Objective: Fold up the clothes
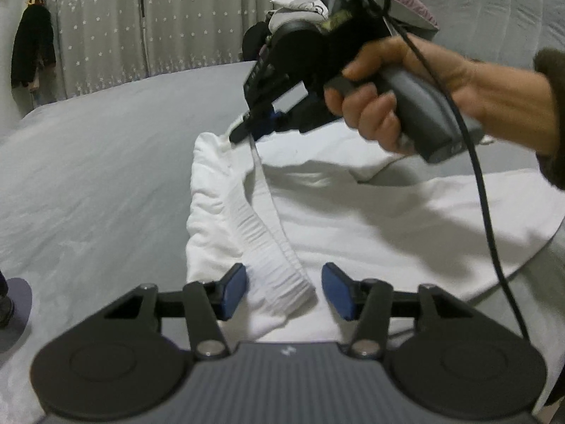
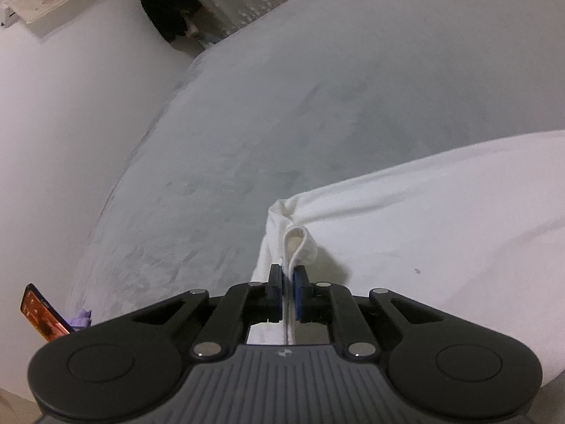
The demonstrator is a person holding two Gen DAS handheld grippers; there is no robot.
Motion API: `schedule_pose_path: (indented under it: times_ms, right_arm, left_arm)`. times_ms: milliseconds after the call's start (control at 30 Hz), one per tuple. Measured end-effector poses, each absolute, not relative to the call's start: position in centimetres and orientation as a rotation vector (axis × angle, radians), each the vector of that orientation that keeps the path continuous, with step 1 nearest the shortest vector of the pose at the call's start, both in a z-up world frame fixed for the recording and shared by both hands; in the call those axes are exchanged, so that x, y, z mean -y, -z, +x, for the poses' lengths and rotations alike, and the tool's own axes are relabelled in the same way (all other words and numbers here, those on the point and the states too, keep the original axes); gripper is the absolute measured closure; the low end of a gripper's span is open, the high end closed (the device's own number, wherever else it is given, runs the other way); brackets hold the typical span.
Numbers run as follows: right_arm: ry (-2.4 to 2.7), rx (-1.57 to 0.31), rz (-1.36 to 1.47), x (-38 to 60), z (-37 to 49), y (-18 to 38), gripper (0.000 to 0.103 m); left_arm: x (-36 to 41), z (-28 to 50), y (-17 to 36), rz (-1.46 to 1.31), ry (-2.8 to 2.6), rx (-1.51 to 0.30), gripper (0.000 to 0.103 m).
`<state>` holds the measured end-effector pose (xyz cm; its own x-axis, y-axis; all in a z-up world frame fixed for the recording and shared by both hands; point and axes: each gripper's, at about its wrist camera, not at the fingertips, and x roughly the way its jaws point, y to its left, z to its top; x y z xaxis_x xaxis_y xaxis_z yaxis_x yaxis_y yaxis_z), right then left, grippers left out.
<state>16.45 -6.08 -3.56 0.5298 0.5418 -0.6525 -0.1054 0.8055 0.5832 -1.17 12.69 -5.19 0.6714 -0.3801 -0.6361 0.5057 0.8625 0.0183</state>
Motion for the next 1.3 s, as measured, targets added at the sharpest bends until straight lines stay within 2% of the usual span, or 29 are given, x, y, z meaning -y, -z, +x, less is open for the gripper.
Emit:
schedule_pose_path:
  times_ms: [67,167,433,700,733,967,1167,1300]
  right_arm:
    - [-0.414,-0.934,0.520,5.9,16.5,3.1,0.094]
    - [-0.429,-0.920,0.512,5.3,16.7,2.3,0.094]
    - [-0.475,-0.892,0.471,1.5,18.3,0.7,0.094]
    - [-0.510,-0.932,0.429,-5.1,20.5,2.7,0.095]
    - [-0.509,-0.937,0.420,-6.0,20.7,3.0,0.095]
    - [-0.458,-0.978,0.371,-8.4,21.9,5.3,0.094]
    - [-0.498,-0.993,0.349,-7.9,23.1,5.4,0.086]
    - [-0.516,-0.946,0.299,-6.9,23.3,3.6,0.067]
  left_arm:
    - [-12.7,-1.2,5.4,0.209,0.495,-0.668,0.073]
    - [-13.2,-1.3,5.1,0.169,0.463,-0.656,0.078]
    - [-17.9,-0.8,3.4,-0.091,0.300,-0.630,0.080]
    - [-22.8,0.1,4.5,-0.319,0.119,-0.695,0.081]
    - [-23.0,0.2,4.6,-0.318,0.100,-0.698,0.095]
    - [-23.6,0.6,5.2,-0.322,0.066,-0.728,0.093]
    - [-23.3,0.6,5.1,-0.289,0.036,-0.740,0.088]
    - [-23.2,-0.2,4.8,-0.297,0.029,-0.713,0.085]
